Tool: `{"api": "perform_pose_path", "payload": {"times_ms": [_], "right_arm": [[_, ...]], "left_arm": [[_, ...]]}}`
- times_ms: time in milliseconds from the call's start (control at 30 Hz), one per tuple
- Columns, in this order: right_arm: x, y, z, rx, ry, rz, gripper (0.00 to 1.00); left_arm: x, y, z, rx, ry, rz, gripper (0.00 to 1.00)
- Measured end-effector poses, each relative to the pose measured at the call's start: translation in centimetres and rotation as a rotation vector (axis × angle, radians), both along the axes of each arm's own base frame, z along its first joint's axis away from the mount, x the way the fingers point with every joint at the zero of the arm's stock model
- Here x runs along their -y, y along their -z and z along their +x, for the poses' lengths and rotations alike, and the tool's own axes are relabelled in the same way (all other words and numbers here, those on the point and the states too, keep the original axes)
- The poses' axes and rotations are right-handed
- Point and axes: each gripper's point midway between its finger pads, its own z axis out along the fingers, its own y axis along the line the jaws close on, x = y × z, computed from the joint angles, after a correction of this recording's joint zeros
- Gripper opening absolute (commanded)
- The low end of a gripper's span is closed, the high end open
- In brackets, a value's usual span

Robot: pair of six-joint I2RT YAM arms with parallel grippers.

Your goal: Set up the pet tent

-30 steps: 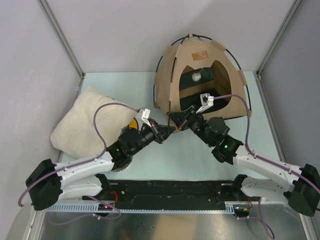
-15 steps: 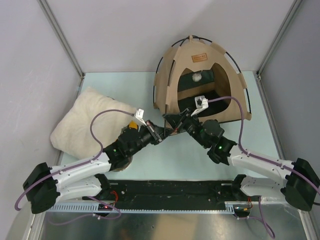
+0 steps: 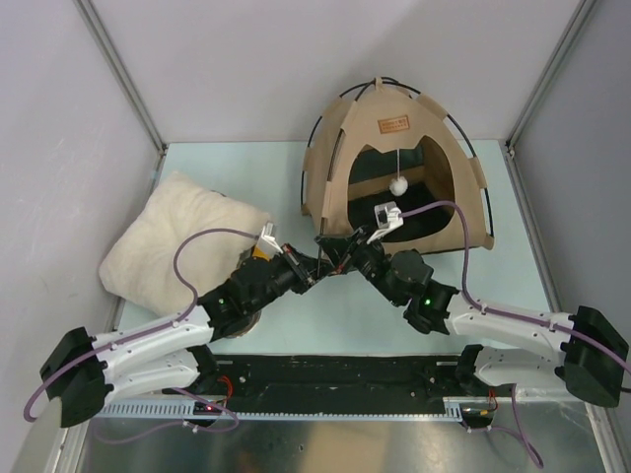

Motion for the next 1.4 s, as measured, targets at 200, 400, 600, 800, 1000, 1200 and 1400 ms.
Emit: {"api": "perform_pose_path", "payload": {"times_ms": [200,400,600,800,1000,1200,1400], "right_arm": [[0.6,0.4,-0.6,0.005,0.003,-0.055,0.32],[1.8,1.2,-1.1,0.014,0.009,-0.14,0.68],[2.9,1.9,-2.5,-0.018,-0.033,-0.205,0.7],[2.5,2.5,-4.3,-0.078,-0.13,-0.253,0.63],[1.5,1.7,-6.1,-0.118,-0.241,-0.242,0.45],[-0.7,1.2,-6.8,-0.151,-0.317,-0.208,0.55],[-3.6,2.6,-7.4,-0.209,-0.402,-0.22,0.62]], "left_arm": [[-0.1,0.6,-0.3,-0.011,0.007,0.017,0.0],[-0.4,1.9,-0.5,-0.018,0.017,0.068,0.0],[-1.4,2.4,-0.7,0.059,0.022,0.144,0.0],[-3.2,3.2,-0.4,0.171,0.009,0.28,0.0],[-4.8,3.8,0.0,0.215,-0.036,0.356,0.0],[-7.1,3.8,0.0,0.249,-0.108,0.357,0.0],[-8.4,3.1,0.0,0.284,-0.151,0.357,0.0]]}}
